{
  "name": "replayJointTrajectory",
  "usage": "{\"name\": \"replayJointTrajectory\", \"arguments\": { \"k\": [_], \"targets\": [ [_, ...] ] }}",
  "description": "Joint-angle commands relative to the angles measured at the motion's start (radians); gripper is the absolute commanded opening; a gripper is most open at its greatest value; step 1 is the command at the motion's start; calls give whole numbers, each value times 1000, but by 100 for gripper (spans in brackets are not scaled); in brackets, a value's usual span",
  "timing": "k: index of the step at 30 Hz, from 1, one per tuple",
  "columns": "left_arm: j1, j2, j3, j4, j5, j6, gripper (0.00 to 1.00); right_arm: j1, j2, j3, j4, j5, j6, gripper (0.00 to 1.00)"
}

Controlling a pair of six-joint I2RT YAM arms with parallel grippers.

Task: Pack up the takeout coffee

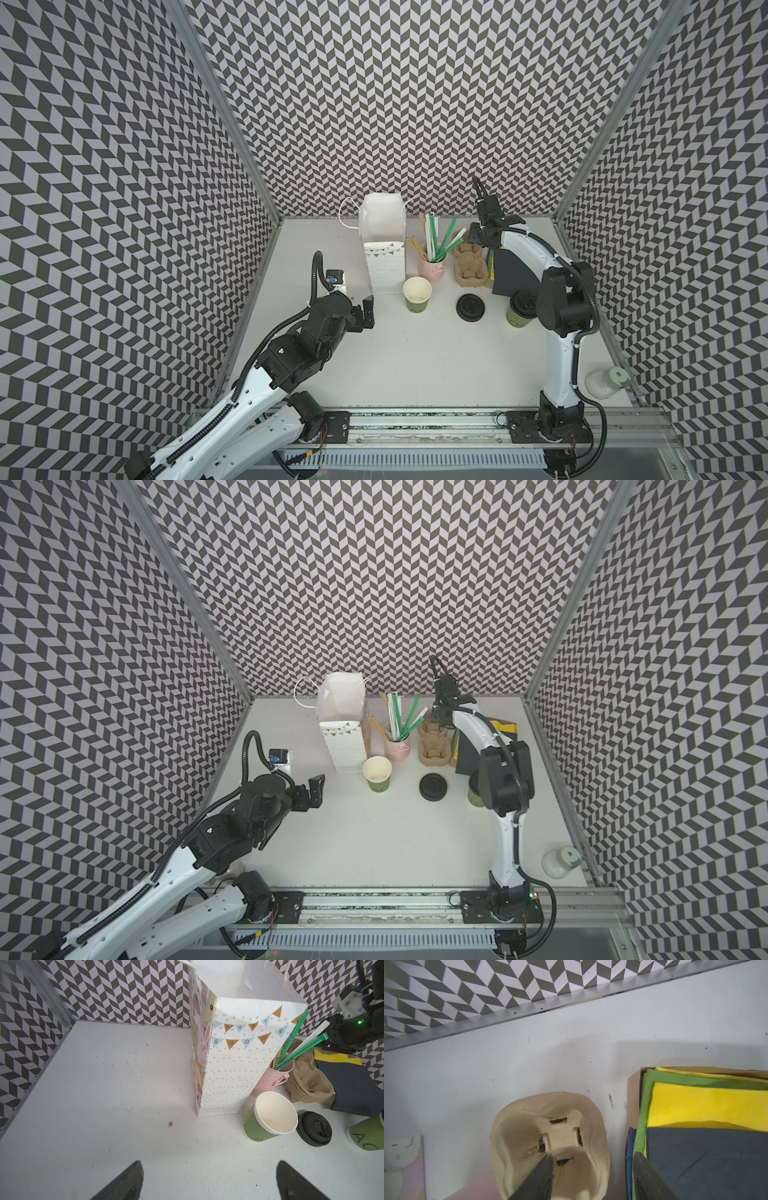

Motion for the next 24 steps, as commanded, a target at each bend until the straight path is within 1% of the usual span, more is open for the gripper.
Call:
{"name": "replayJointTrajectory", "arguments": {
  "k": [1, 9, 19, 24],
  "targets": [
    [10, -2, -5, 10, 4, 3, 100, -5, 30, 23, 26, -8, -28, 57],
    [17, 1, -5, 12, 8, 5, 100, -5, 61, 26, 46, -29, -42, 51],
    [28, 9, -7, 16, 18, 8, 100, -4, 82, 49, 53, 9, -59, 45],
    [36, 14, -7, 17, 28, 11, 100, -4, 92, 63, 51, -2, -63, 41]
  ]
}}
